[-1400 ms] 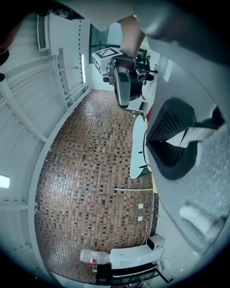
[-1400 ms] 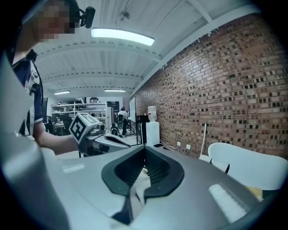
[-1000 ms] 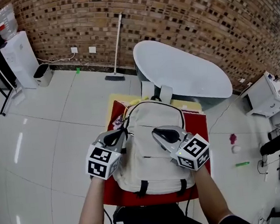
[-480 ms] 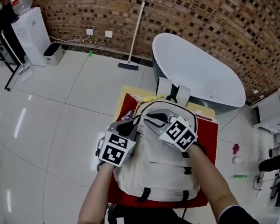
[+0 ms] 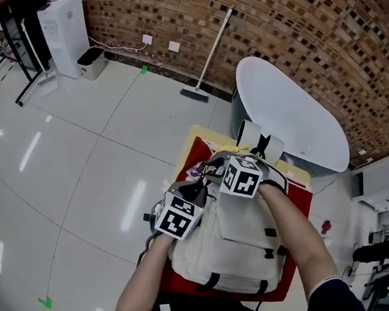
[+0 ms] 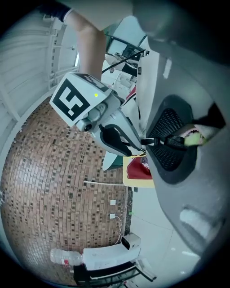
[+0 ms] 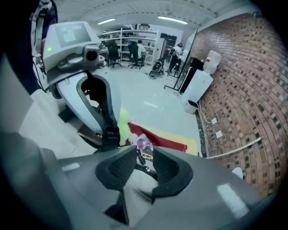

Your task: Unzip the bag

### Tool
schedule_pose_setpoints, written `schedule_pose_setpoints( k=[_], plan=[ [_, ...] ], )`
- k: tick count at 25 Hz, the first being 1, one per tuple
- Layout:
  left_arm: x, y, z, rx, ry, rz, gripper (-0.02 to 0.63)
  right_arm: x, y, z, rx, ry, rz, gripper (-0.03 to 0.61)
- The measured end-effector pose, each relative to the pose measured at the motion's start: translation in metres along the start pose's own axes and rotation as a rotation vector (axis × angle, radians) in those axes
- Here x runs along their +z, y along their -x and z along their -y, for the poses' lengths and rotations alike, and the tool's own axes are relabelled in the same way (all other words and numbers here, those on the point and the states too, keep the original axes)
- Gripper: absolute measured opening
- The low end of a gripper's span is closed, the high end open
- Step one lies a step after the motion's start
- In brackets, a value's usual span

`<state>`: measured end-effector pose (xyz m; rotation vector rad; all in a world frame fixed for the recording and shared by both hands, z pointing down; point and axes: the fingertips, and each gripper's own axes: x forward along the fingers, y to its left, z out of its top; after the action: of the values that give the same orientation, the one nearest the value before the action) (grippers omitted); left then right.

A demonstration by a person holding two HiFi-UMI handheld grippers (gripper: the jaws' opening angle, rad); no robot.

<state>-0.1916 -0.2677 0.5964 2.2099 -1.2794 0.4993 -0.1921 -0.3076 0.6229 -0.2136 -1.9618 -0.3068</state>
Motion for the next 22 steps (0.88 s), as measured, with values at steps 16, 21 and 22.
schedule_pose_setpoints(
  k=[16, 21, 22],
  plan=[
    [-0.006, -0.009, 0.005, -0.027, 0.009, -0.012, 0.057, -0.022, -0.032, -0.012, 0.19, 0.046, -0.223, 0.037],
    [-0.014, -0.009, 0.004, -0.022, -0.006, -0.028, 0.054, -0.013, -0.012, 0.018, 0.125, -0.231, -0.03, 0.023],
    [-0.015, -0.009, 0.005, -0.024, -0.015, -0.035, 0.048, -0.014, -0.008, 0.023, 0.113, -0.289, 0.002, 0.023]
  ],
)
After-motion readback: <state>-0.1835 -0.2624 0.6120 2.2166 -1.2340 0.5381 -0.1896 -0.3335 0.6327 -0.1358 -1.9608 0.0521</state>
